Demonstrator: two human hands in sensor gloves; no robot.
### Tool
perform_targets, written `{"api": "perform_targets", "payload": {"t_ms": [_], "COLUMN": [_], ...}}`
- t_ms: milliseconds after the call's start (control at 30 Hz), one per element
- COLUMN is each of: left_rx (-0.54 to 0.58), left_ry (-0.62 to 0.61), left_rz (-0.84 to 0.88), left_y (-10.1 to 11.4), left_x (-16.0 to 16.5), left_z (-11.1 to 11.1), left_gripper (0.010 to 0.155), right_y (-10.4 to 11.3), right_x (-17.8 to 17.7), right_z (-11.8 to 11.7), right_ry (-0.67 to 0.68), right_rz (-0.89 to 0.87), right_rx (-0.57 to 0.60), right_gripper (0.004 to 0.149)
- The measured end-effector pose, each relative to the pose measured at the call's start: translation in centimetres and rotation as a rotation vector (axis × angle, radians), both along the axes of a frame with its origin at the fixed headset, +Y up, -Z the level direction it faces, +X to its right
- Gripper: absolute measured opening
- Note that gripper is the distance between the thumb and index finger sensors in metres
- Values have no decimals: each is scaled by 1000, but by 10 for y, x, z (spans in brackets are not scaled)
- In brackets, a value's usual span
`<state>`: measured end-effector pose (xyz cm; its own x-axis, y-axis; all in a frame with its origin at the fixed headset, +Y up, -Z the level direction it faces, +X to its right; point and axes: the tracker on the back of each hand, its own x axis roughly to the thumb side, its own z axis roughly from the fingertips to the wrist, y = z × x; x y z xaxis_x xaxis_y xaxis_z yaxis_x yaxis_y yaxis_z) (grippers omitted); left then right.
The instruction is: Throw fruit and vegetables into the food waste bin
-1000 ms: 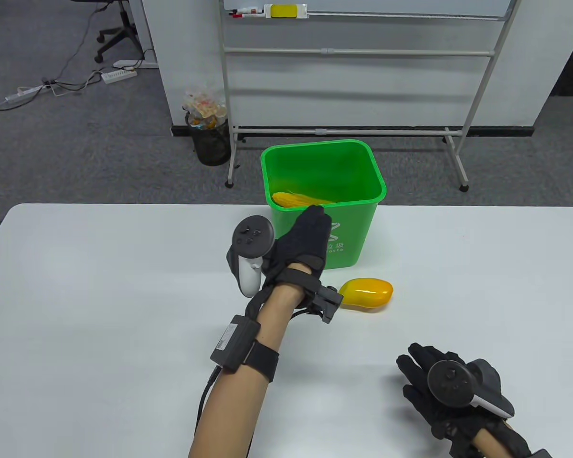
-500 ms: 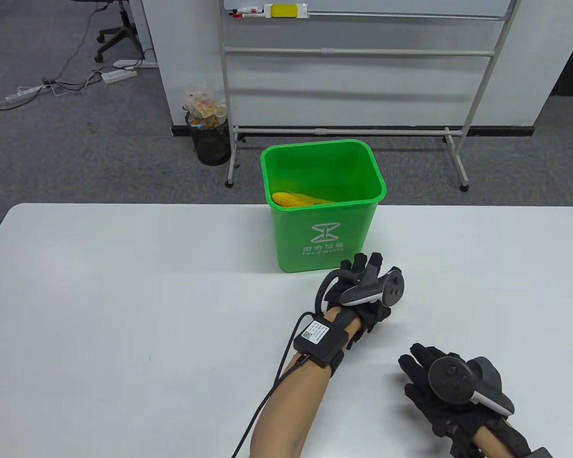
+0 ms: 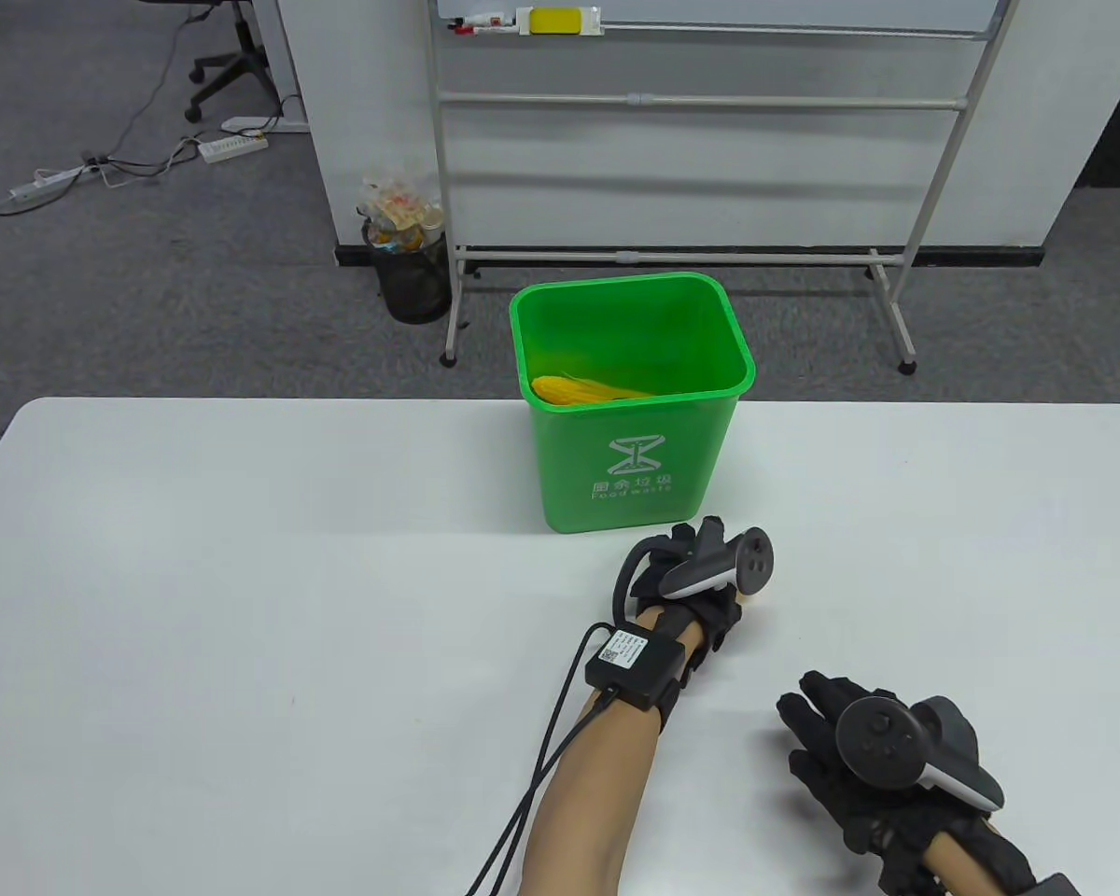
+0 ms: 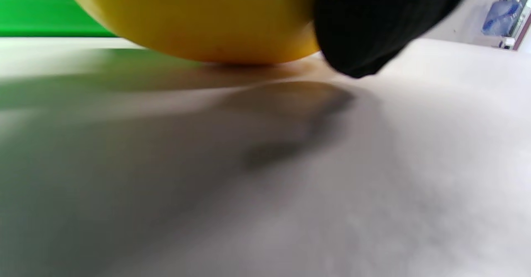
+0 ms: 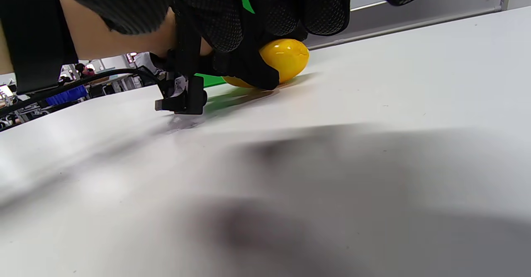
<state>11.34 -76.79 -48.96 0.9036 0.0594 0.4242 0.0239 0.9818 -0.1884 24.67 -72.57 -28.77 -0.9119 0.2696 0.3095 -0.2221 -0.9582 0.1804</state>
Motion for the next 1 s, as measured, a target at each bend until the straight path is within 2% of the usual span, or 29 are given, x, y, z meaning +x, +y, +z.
{"api": "perform_targets", "payload": {"t_ms": [133, 267, 500, 633, 733, 833, 900, 933, 1000], "left_rx": [24, 20, -125, -314, -464, -741, -837, -836, -752], "left_ry": [-35, -93, -125, -124, -154, -236, -303, -327, -367], "left_rz": [29, 72, 349, 637, 858, 1113, 1225, 1302, 1431], "left_y": [3, 12, 20, 16, 11, 11, 30, 52, 106], "left_x": [-8, -28, -83, -111, -120, -116, -110, -108, -107], "left_z": [6, 27, 79, 108, 123, 140, 142, 137, 116], "left_gripper": [89, 90, 90, 91, 92, 92, 92, 92, 92], "right_y": [-1, -2, -5, -7, -8, -8, -8, -7, -7], "right_x": [-3, -3, -4, -5, -7, -10, -11, -12, -13], "right_z": [0, 1, 1, 1, 1, 2, 2, 3, 3], "right_ry": [10, 17, 23, 28, 32, 39, 46, 48, 50], "right_rz": [12, 18, 26, 29, 30, 32, 38, 40, 38], "right_rx": [-2, 0, -21, -34, -38, -39, -34, -31, -30], "right_gripper": [69, 69, 69, 69, 69, 69, 69, 69, 69]}}
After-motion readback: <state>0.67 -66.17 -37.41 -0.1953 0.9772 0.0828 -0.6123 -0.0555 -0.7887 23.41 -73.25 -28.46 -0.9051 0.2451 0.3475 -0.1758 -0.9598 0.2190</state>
